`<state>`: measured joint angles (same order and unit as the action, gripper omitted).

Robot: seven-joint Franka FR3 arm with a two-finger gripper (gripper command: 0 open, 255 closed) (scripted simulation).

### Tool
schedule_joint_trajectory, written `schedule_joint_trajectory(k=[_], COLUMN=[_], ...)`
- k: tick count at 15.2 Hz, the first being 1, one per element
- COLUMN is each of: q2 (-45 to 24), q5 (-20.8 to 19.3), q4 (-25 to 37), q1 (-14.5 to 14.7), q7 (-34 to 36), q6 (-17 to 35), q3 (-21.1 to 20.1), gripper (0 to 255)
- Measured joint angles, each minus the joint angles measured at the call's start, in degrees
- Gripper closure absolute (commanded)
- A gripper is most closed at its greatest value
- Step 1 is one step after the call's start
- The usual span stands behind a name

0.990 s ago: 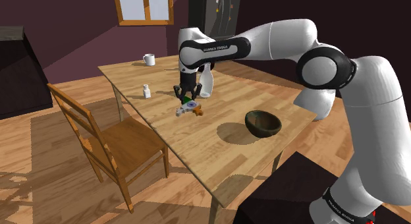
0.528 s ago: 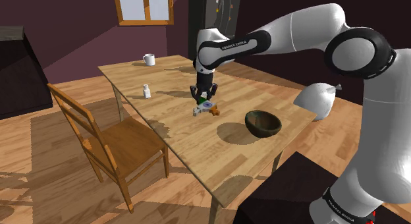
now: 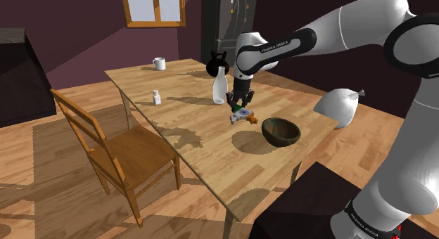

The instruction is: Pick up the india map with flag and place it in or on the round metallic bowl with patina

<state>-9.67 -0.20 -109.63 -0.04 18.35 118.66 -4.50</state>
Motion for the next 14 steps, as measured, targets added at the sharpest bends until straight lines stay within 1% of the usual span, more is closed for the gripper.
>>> schedule_joint_trajectory(k=[6, 8, 14], q2=[8.4, 10.2, 15.8], q5=[0.8, 0.8, 0.2], q4=[-10.2, -13.3, -19.7], q1=[-3.8, -4.9, -8.7], q7=[-7.0, -9.3, -16.8], q6=[1.7, 3.0, 3.9], q3=[2.9, 4.0, 8.1], gripper=[255, 255, 255])
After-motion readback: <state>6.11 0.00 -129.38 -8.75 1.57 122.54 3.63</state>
